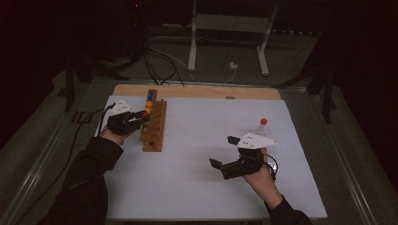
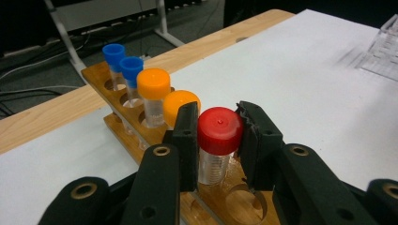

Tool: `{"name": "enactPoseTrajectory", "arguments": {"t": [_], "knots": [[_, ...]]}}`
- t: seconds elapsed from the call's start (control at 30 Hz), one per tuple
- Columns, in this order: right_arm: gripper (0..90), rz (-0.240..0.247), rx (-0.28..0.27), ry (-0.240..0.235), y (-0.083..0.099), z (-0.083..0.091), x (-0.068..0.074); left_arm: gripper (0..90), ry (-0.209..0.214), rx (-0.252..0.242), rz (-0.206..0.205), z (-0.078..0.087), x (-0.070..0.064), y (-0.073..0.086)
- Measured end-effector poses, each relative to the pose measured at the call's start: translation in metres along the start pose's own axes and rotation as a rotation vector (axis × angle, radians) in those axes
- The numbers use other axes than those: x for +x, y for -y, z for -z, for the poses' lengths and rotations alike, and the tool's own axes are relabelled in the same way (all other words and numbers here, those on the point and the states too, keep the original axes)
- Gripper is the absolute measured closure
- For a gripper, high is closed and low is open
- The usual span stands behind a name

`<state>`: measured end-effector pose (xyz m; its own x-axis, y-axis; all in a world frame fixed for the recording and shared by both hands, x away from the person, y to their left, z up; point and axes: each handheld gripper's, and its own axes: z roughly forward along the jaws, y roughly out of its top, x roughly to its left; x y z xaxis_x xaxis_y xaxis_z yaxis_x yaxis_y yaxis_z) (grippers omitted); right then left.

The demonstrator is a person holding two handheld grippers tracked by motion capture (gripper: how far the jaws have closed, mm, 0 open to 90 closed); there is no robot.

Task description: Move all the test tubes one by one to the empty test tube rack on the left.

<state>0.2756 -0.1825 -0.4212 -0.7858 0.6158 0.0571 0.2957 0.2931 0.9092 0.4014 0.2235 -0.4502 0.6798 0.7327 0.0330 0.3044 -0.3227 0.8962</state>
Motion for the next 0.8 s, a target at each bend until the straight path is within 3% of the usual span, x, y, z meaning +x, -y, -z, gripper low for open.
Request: {"name": "enactPoseTrajectory", "arguments": {"t": [0.13,0.4,0.6,0.67,0.8], "knots": [[0.0,-0.003,-0.005,0.001,-0.001,0.002,0.0,68.6,0.01,-0.008,0.004,0.002,0.0,0.0],[0.0,-0.003,-0.028,0.019,-0.006,0.01,-0.005,42.3,0.037,-0.013,-0.013,0.015,-0.009,-0.005],[0.0,-0.001,-0.059,0.063,-0.013,0.025,-0.016,18.0,0.052,-0.025,0.004,0.028,-0.017,-0.005],[0.0,0.001,-0.064,0.088,-0.015,0.031,-0.022,15.8,0.059,-0.03,0.008,0.033,-0.02,-0.003],[0.0,-0.007,-0.069,0.146,-0.015,0.045,-0.038,6.8,0.113,-0.047,0.022,0.043,-0.026,0.001]]}}
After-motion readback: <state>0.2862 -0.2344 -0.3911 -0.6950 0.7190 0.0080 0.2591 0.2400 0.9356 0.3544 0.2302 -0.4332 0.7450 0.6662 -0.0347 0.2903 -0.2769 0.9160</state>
